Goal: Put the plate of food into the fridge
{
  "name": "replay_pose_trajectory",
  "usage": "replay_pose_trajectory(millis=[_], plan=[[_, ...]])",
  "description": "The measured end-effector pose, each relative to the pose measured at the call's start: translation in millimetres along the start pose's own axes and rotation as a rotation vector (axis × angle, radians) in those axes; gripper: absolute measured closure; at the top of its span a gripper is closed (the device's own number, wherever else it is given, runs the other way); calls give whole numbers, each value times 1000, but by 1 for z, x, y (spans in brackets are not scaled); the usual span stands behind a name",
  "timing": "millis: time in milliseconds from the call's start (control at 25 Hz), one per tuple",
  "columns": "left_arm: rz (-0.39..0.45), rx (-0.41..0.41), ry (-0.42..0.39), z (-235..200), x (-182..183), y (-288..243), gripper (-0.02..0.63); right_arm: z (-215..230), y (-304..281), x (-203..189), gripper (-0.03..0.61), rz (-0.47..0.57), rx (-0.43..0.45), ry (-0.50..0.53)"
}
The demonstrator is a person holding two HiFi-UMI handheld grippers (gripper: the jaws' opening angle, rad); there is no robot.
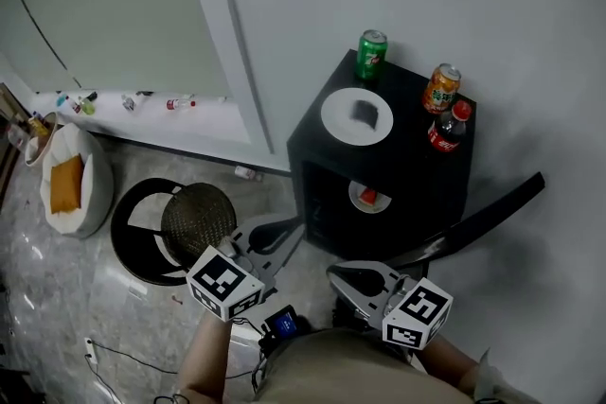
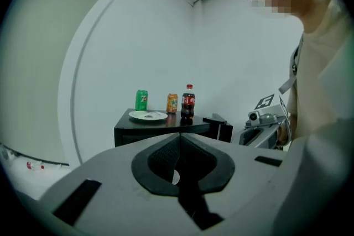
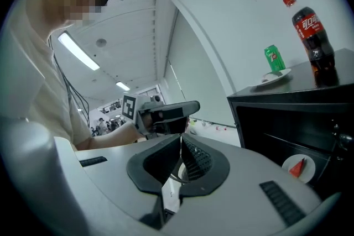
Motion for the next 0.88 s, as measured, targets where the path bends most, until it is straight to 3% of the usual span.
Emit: replay_pose_trajectory(millis=[320,360,440,520,760,880], plan=[[-35,0,-196,-11,31,-53,601,30,21,2,558,18,37,-49],[-37,-8,-221,-12,36,-60,583,33,23,2,558,19,40,-51],[-57,-39,-279,-14,44,-73,426,38,28,2,557,24,46,-54],[-90,-80,-352,-18,50,-87,360,43,31,3,558,23,51,-59],[-242,-146,-611,-28,53,-130,321,47,34,3,557,14,63,-69],[-285,-174,-676,-29,52,-147,313,47,35,1,557,5,62,-62]])
Point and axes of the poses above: the fingertips, and each gripper's own axes: y backward along the fingers, z to its right, x out of its top, the point moved 10 cm from there along y, backward along the fingers, and after that the axes turned 10 degrees about x, right-handed, at the moved point
